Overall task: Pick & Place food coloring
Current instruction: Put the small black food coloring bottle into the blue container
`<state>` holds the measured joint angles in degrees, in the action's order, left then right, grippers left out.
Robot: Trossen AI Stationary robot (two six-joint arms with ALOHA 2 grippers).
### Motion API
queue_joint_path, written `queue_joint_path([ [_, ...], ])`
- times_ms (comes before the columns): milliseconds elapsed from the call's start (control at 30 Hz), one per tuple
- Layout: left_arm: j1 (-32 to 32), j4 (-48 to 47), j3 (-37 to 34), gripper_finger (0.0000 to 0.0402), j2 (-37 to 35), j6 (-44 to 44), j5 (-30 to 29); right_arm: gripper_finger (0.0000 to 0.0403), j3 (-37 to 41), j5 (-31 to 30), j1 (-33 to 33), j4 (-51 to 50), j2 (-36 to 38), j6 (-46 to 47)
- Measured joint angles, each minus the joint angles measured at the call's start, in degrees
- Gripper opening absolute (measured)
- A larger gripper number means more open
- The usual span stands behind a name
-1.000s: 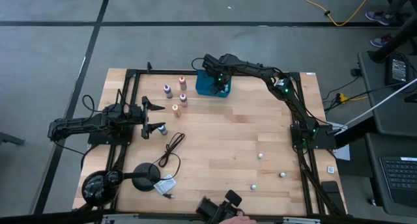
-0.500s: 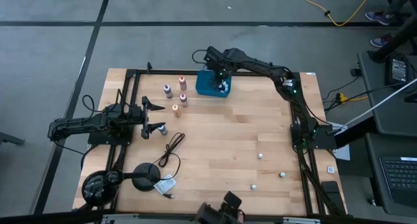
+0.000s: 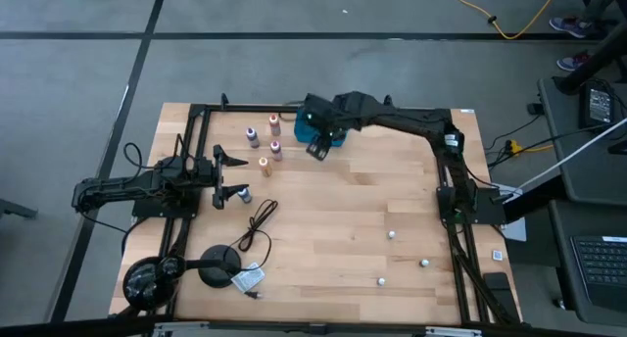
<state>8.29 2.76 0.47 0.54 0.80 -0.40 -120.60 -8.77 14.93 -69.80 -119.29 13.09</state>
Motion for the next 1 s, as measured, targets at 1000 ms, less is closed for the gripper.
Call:
queue_joint_path([
  [1000,0.0,-0.02,0.01,0.0327,0.0,0.0,-0.01,0.031,41.31,1.01,-32.48,-0.33,20.48,41.54],
])
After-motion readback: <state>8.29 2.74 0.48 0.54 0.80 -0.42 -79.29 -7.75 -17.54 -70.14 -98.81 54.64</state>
